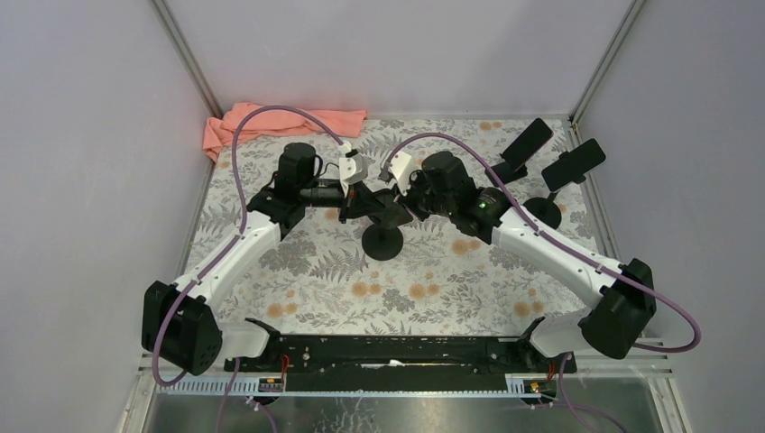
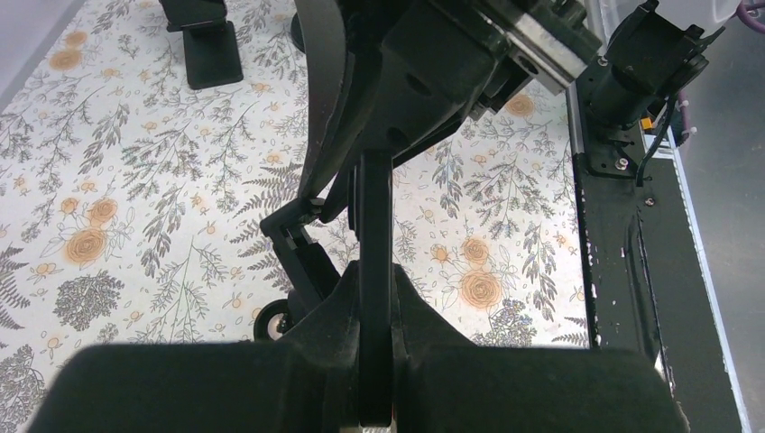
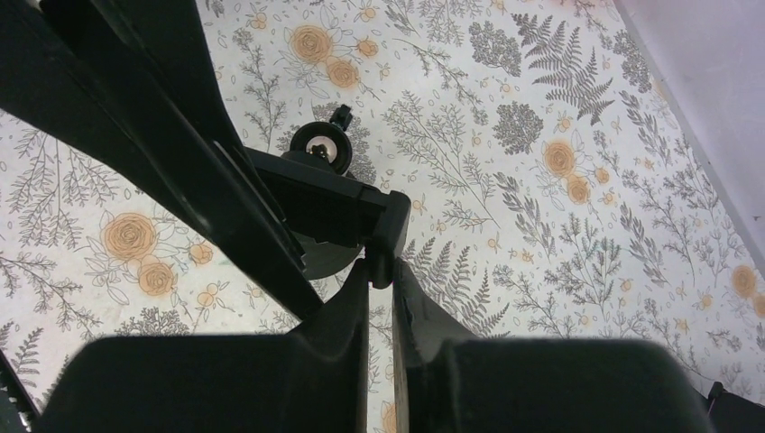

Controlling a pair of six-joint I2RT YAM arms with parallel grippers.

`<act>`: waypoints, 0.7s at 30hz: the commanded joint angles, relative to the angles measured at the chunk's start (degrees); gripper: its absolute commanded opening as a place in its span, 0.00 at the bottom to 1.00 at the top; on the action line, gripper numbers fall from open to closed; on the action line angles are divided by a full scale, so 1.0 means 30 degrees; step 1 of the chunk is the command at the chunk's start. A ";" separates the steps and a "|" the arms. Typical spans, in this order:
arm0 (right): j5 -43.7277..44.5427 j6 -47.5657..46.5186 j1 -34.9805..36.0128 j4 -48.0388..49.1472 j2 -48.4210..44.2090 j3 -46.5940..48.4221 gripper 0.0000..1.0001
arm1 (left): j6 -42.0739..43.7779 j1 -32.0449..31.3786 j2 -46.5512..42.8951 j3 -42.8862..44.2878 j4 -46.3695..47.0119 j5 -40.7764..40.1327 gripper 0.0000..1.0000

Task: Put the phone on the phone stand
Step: Install the phone on the phone stand.

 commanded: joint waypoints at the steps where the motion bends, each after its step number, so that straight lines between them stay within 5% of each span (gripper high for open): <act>1: 0.3866 -0.1325 -0.0570 0.0404 0.0194 0.0499 0.00 | -0.0904 0.0759 0.0689 0.0064 -0.3094 -0.2217 0.00; 21: 0.4544 -0.1641 -0.0906 0.1254 0.1088 0.1073 0.00 | -0.2373 0.0842 0.0977 0.0515 -0.4745 -0.4475 0.00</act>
